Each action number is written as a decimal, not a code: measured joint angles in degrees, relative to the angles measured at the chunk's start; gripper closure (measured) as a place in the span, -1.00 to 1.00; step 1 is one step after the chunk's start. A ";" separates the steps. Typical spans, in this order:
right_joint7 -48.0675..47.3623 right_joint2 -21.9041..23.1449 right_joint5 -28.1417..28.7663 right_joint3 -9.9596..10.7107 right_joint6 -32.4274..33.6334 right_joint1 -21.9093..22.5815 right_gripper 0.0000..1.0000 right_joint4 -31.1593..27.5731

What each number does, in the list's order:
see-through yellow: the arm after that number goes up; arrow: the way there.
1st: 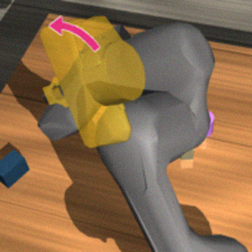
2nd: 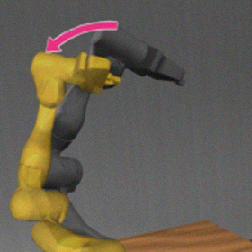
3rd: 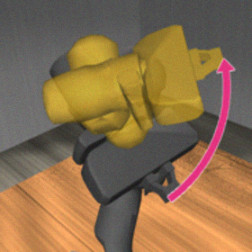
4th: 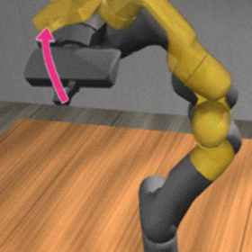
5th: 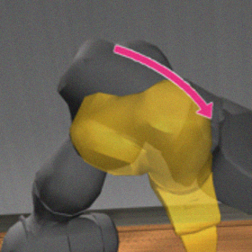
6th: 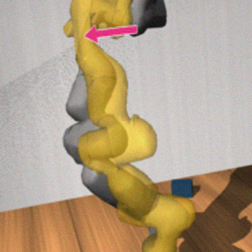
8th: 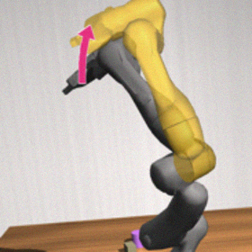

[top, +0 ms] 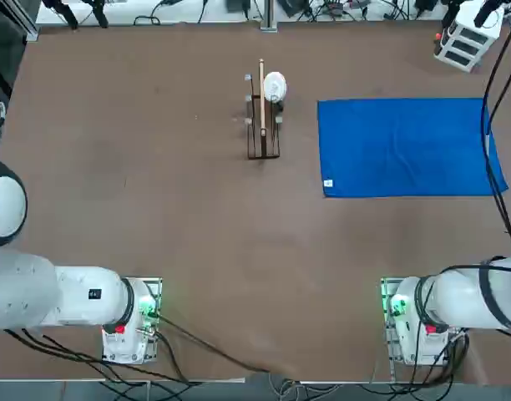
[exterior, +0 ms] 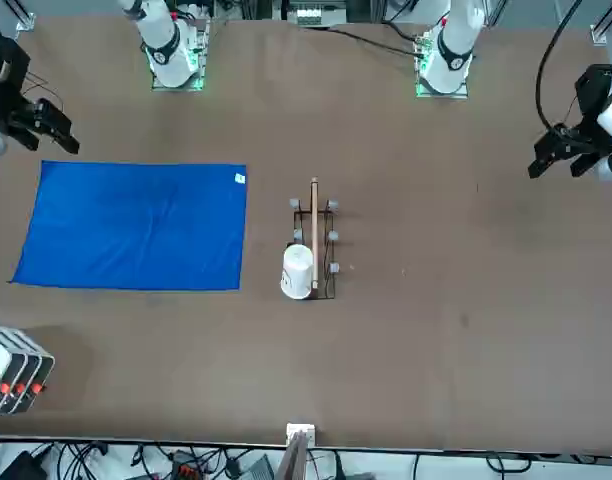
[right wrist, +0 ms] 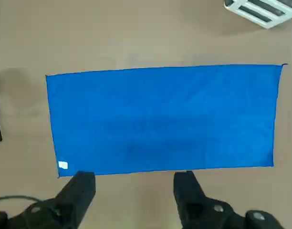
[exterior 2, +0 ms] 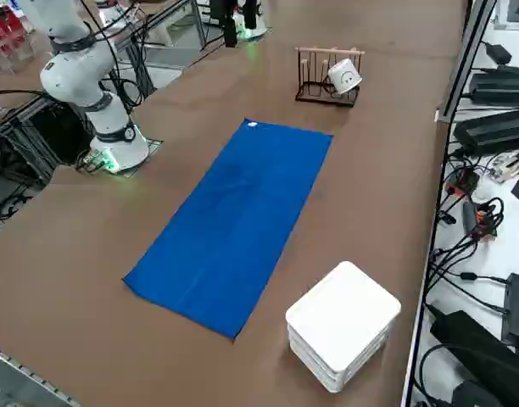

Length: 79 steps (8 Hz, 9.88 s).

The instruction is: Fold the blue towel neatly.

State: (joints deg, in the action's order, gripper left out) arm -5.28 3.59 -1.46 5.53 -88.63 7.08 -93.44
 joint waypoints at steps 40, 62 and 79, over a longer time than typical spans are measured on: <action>21.10 -28.00 3.87 2.91 -49.30 -48.62 0.96 -27.55; 27.50 -17.15 4.77 -8.36 -28.23 4.14 0.96 -28.11; 12.16 -19.54 4.77 -8.28 -34.85 26.39 0.96 -32.41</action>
State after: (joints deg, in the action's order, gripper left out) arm 6.88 -15.95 3.31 -2.75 -123.48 33.48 -125.86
